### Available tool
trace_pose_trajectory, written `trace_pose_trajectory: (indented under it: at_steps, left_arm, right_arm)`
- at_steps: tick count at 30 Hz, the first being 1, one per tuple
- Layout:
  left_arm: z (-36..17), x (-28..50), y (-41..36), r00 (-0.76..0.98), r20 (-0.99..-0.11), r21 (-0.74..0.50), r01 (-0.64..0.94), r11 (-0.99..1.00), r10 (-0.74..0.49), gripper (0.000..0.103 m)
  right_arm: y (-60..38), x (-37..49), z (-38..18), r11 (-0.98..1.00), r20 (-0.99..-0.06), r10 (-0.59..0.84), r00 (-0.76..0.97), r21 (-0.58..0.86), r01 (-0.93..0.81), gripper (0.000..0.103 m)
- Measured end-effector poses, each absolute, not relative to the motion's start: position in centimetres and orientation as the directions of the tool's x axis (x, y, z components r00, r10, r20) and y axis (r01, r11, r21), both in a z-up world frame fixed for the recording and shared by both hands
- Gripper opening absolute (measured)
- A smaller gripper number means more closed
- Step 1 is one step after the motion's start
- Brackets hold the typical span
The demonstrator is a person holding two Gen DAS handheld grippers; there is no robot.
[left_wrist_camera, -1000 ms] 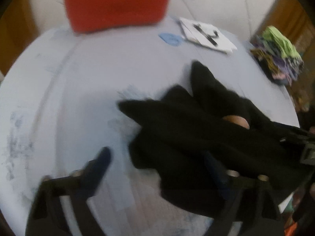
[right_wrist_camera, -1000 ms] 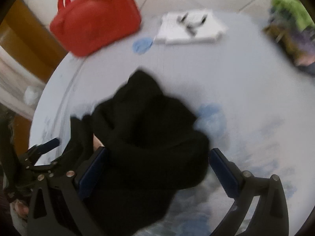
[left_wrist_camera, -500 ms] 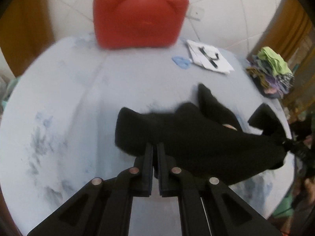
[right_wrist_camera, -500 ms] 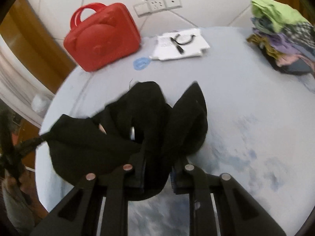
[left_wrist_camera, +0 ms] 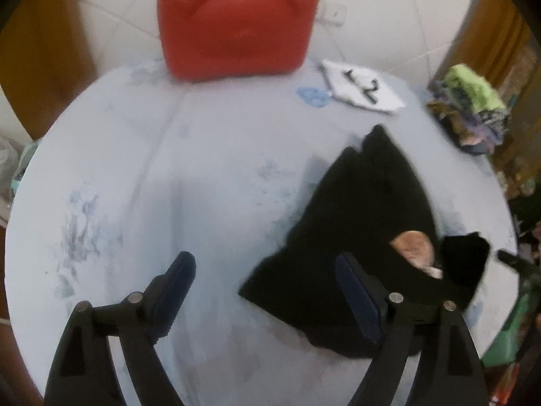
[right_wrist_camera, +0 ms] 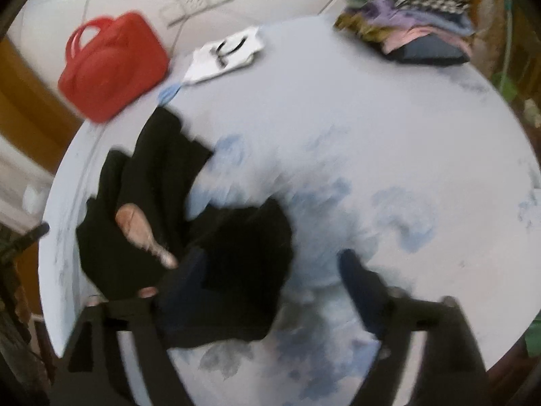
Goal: Fold clothes
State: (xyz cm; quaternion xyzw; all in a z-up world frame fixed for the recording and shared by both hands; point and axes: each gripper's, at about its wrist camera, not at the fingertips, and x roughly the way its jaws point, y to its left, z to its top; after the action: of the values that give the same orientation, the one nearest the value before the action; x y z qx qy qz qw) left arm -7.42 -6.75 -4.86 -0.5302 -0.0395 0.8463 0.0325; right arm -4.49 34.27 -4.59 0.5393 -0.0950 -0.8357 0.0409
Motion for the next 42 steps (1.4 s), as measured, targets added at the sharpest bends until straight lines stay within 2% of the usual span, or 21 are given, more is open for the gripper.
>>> trace_pose_trajectory:
  at_steps: [2, 7, 8, 9, 10, 11, 12, 13, 16, 19, 20, 21, 22, 23, 24, 25, 26, 28, 29, 35, 42]
  left_arm:
    - [-6.5, -8.4, -6.3, -0.413, -0.906, -0.09, -0.021, -0.996, 0.091, 0.085]
    - [-10.6, -10.1, -3.5, -0.332, -0.934, -0.113, -0.069, -0.991, 0.13, 0.083]
    - [-11.3, -10.2, -3.0, -0.307, -0.942, -0.115, -0.078, -0.99, 0.134, 0.075]
    - [-12.1, -10.4, -2.4, -0.283, -0.949, -0.118, -0.087, -0.989, 0.138, 0.04]
    - [-12.6, -10.6, -2.1, -0.257, -0.956, -0.126, -0.086, -0.988, 0.144, 0.017]
    - [-12.2, -10.5, -2.3, -0.255, -0.957, -0.126, -0.076, -0.989, 0.141, 0.017]
    - [-11.3, -10.0, -2.7, -0.272, -0.954, -0.116, -0.063, -0.991, 0.129, 0.013]
    - [-10.4, -9.6, -3.1, -0.29, -0.95, -0.107, -0.051, -0.993, 0.117, 0.012]
    - [-7.2, -7.5, -5.1, -0.343, -0.936, -0.078, -0.014, -0.997, 0.079, 0.012]
    - [-5.7, -4.4, -7.7, -0.321, -0.941, -0.118, 0.007, -0.993, 0.11, 0.012]
    - [-5.7, -3.5, -8.1, -0.302, -0.947, -0.113, 0.01, -0.994, 0.105, 0.013]
    - [-5.9, -2.7, -8.5, -0.285, -0.953, -0.106, 0.009, -0.994, 0.099, 0.02]
    - [-6.1, -2.0, -8.7, -0.268, -0.959, -0.096, 0.003, -0.995, 0.092, 0.029]
    - [-6.3, -1.4, -9.1, -0.262, -0.963, -0.067, 0.005, -0.998, 0.063, 0.03]
    - [-6.0, -1.3, -9.6, -0.27, -0.962, -0.046, 0.018, -0.999, 0.04, 0.032]
    - [-5.6, -1.3, -10.3, -0.281, -0.959, -0.046, 0.035, -0.998, 0.034, 0.037]
    - [-5.1, -1.5, -10.7, -0.3, -0.953, -0.05, 0.048, -0.998, 0.034, 0.041]
    - [-3.9, -2.3, -11.2, -0.348, -0.937, -0.068, 0.069, -0.995, 0.04, 0.057]
    - [-3.6, -3.0, -11.2, -0.369, -0.928, -0.07, 0.069, -0.995, 0.04, 0.059]
    - [-5.3, -10.2, -7.3, -0.407, -0.91, -0.085, -0.006, -0.996, 0.08, 0.06]
    - [-10.2, -14.7, -3.0, -0.345, -0.935, -0.057, -0.086, -0.995, 0.083, 0.06]
  right_arm:
    - [35.0, -5.3, -4.9, -0.978, -0.895, -0.159, -0.418, 0.2, -0.055, 0.097]
    - [34.0, -6.2, -6.6, -0.982, -0.909, -0.166, -0.382, 0.186, -0.017, 0.103]
    - [33.8, -6.4, -6.9, -0.983, -0.912, -0.167, -0.375, 0.184, -0.009, 0.103]
    - [33.6, -6.5, -7.3, -0.983, -0.915, -0.168, -0.367, 0.181, -0.001, 0.103]
    - [33.4, -6.7, -7.6, -0.984, -0.918, -0.169, -0.36, 0.179, 0.007, 0.087]
    - [33.2, -6.9, -8.0, -0.984, -0.92, -0.17, -0.353, 0.176, 0.015, 0.039]
    - [33.1, -7.1, -8.3, -0.984, -0.923, -0.171, -0.345, 0.174, 0.023, 0.019]
    - [32.9, -7.2, -8.6, -0.985, -0.925, -0.172, -0.338, 0.172, 0.031, 0.015]
    - [33.4, -6.8, -8.5, -0.987, -0.925, -0.156, -0.346, 0.159, 0.022, 0.015]
    - [36.4, -4.2, -7.5, -0.979, -0.925, -0.18, -0.336, 0.202, -0.032, 0.015]
    - [37.2, -3.4, -7.4, -0.974, -0.926, -0.195, -0.323, 0.221, -0.043, 0.015]
    - [37.1, -2.9, -7.9, -0.978, -0.938, -0.189, -0.29, 0.208, -0.034, 0.015]
    - [36.9, -2.5, -8.5, -0.981, -0.95, -0.181, -0.255, 0.194, -0.024, 0.023]
    - [36.6, -2.2, -9.0, -0.981, -0.958, -0.187, -0.217, 0.196, -0.017, 0.043]
    - [36.5, -2.0, -9.1, -0.985, -0.963, -0.164, -0.215, 0.172, -0.02, 0.056]
    - [36.6, -1.8, -8.5, -0.988, -0.959, -0.141, -0.244, 0.151, -0.022, 0.075]
    - [36.7, -1.7, -7.7, -0.991, -0.954, -0.118, -0.274, 0.129, -0.025, 0.08]
    - [37.3, -2.0, -5.8, -0.986, -0.931, -0.14, -0.337, 0.163, -0.04, 0.081]
    - [37.1, -2.8, -4.9, -0.982, -0.918, -0.164, -0.361, 0.185, -0.025, 0.081]
    - [32.7, -9.6, -3.1, -0.925, -0.834, -0.377, -0.403, 0.364, 0.113, 0.081]
    - [25.1, -17.0, -6.4, -0.895, -0.842, -0.445, -0.303, 0.404, 0.19, 0.081]
